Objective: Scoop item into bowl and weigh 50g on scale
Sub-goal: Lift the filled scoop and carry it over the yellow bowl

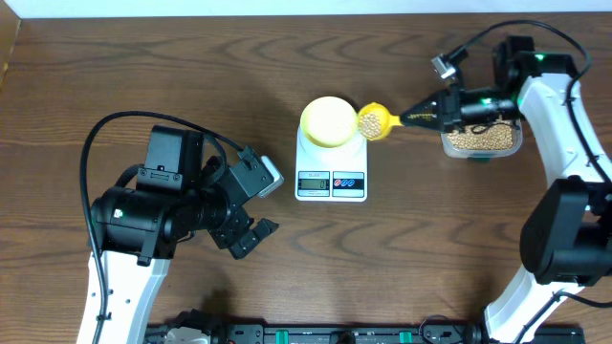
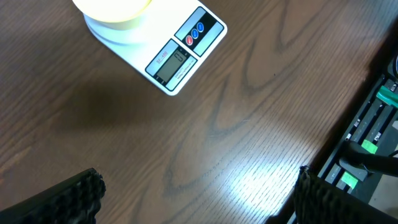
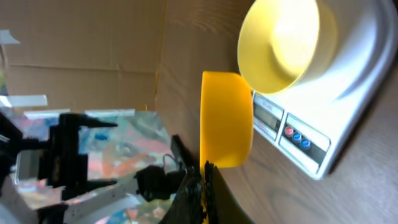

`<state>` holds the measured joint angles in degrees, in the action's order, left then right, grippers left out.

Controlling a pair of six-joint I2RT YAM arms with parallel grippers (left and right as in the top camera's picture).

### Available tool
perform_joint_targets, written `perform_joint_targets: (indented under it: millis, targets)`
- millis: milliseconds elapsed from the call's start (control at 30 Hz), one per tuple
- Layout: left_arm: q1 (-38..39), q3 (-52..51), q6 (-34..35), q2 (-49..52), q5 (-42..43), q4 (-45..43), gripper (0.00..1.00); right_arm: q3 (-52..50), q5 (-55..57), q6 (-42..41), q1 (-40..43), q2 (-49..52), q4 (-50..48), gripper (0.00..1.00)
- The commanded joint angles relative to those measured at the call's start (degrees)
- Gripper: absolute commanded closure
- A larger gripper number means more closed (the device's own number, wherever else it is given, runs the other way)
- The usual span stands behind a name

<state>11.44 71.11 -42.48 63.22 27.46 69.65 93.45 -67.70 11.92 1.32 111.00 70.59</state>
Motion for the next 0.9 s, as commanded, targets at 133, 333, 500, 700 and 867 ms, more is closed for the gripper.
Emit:
perform_joint_targets:
  millis: [133,333,500,700,867]
  targets:
    - [-0.2,1.1,-1.0,-0.3,-0.3,0.2,0.01,-0.2,4.1,-14.7,-5.8,0.7,-11.2,0.99]
    - [-0.2,1.1,-1.0,-0.3,-0.3,0.2,0.01,-0.2,10.4,-14.7,-8.9,0.7,-14.3,0.99]
    - [-0.2,1.1,-1.0,-0.3,-0.3,0.2,0.01,-0.2,15.7,-14.7,-11.1,0.7,-14.6,0.99]
    - [-0.2,1.1,-1.0,-0.3,-0.3,0.2,0.01,-0.1,15.7,-17.7,-12.1,0.7,-18.2,0.99]
    - [-0.2,1.1,-1.0,-0.3,-0.3,0.2,0.01,-0.1,15.7,-23.0,-12.7,0.6,-22.6,0.99]
